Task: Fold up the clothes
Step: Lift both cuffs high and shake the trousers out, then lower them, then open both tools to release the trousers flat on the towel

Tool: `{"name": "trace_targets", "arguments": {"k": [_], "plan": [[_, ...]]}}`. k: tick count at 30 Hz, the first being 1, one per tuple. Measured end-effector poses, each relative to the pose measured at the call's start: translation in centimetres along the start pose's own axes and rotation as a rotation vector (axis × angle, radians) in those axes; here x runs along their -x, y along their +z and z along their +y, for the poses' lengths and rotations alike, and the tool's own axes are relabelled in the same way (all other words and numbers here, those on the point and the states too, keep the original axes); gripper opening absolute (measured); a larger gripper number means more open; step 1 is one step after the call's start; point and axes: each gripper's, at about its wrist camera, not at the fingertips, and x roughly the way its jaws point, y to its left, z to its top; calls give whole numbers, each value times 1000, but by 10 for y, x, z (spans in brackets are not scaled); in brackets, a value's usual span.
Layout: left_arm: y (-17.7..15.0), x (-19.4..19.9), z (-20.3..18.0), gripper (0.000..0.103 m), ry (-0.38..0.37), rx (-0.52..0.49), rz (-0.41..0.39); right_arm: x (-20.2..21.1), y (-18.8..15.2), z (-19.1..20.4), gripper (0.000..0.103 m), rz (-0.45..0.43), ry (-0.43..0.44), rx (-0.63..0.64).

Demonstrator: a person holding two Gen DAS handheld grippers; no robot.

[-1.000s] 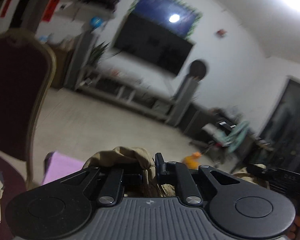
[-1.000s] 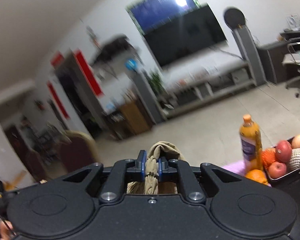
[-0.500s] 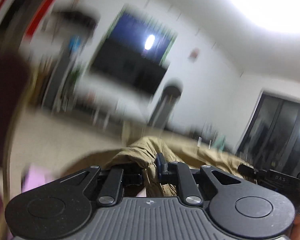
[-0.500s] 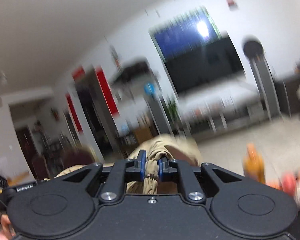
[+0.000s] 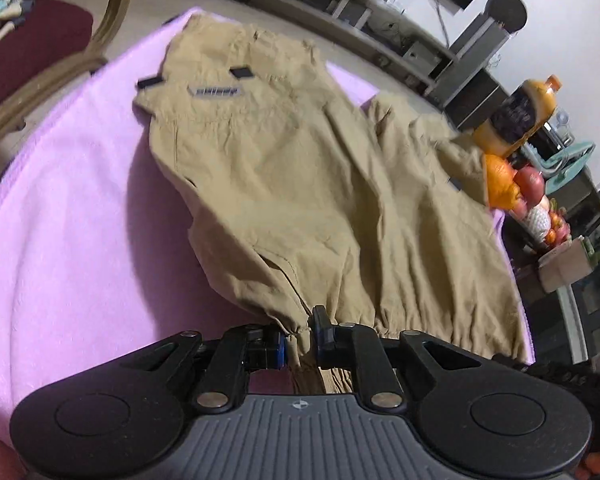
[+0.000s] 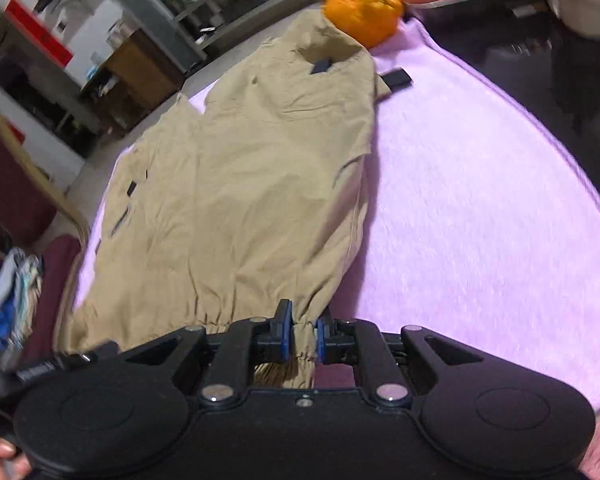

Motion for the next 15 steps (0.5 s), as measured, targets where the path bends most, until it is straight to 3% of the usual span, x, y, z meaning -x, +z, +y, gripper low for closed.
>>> {"name": "trace_targets", "arguments": {"k": [4,7,9,12,14,15], "plan": [[-7,41,-6,12,-40,1,-119,23,8,-1,12,-97,95,-50],[-10,65,-10,12,-52,23,-151,41,5,-1,12,-108,135,-70],[-17,55,-8,13,5,20,-114,36,1,0,12,-78,108,-45],[-32,22,-3,18,136,-14,-23,8,-9,4,12,1,-1,7],[-41,-1,2,25,224,-29,74,-4,-11,7,19,42,-74,48],[-43,3,5,33,240,-11,91,-7,-11,8,27,53,-106,67]]}}
